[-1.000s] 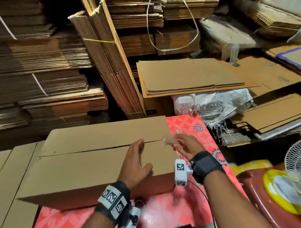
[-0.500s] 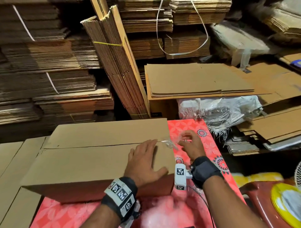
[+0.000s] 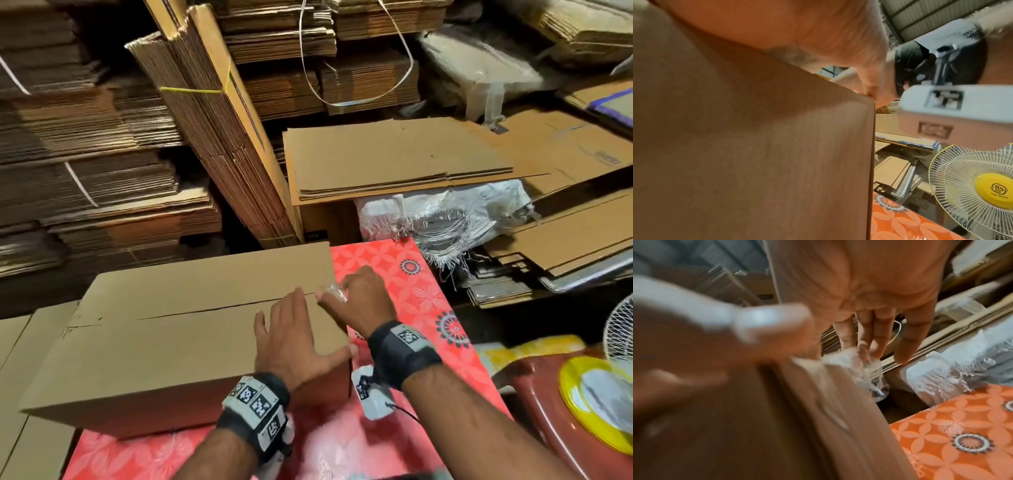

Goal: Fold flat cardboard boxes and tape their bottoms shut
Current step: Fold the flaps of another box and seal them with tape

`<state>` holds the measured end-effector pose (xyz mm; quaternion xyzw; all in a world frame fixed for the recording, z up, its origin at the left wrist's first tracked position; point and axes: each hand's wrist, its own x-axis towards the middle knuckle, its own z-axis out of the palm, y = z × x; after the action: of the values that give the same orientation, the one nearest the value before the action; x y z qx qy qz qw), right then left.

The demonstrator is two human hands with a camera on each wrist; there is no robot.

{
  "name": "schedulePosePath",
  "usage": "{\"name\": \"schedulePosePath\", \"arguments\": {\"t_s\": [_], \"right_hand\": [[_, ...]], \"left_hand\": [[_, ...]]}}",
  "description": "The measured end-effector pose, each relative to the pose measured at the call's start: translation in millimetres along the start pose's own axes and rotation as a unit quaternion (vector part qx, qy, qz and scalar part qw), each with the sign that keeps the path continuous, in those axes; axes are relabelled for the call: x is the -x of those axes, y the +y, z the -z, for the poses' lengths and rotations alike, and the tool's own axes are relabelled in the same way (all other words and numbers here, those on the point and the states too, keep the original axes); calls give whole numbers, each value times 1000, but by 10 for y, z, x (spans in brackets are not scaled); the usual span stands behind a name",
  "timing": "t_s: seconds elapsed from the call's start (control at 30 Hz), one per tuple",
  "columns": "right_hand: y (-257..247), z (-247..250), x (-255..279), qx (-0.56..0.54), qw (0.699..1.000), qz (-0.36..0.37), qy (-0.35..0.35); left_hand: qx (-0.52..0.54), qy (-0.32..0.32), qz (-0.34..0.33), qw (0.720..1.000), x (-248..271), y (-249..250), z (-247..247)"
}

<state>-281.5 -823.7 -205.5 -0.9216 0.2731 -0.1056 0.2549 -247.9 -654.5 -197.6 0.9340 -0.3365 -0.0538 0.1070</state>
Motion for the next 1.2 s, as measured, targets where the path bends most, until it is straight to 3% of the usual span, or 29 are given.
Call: {"name": "schedulePosePath", "arguments": {"t_s": [0.1, 0.2, 0.3, 0.4, 0.5, 0.57, 0.63, 0.7, 0.77, 0.87, 1.03, 1.2], "right_hand": [[33, -80, 4, -75, 996, -16, 39], [457, -50, -13, -258, 946, -178, 83], [973, 72, 60, -295, 909, -270, 118], [1266, 118, 122, -395, 866, -287, 110], [1349, 87, 186, -408, 868, -264, 98], [1332, 111, 233, -369, 891, -246, 102], [1360, 149, 278, -275, 931, -208, 118], [1432, 201, 332, -137, 968, -152, 145], [1568, 246, 417, 25, 985, -96, 141], [1860, 225, 606, 154, 983, -35, 92], [2173, -257, 1057, 219, 976, 9, -20], [1954, -751, 1487, 203, 974, -48, -86]], "left_hand": [[-10, -8, 4, 1000, -29, 1, 15], [-17, -20, 3, 1000, -46, -23, 1], [-20, -18, 2, 1000, -56, -38, -35], [-23, -12, -2, 1000, -77, -29, -46], [-23, -8, -9, 1000, -97, 3, -62], [-24, -3, -15, 1000, -112, 34, -82], [-25, 3, -21, 999, -116, 61, -98], [-28, 7, -26, 999, -125, 67, -101], [-28, 6, -26, 999, -121, 62, -112], [-27, 23, -31, 999, -111, 66, -133], [-38, 15, -30, 999, -120, 98, -144], [-42, 10, -30, 999, -126, 150, -135]]}}
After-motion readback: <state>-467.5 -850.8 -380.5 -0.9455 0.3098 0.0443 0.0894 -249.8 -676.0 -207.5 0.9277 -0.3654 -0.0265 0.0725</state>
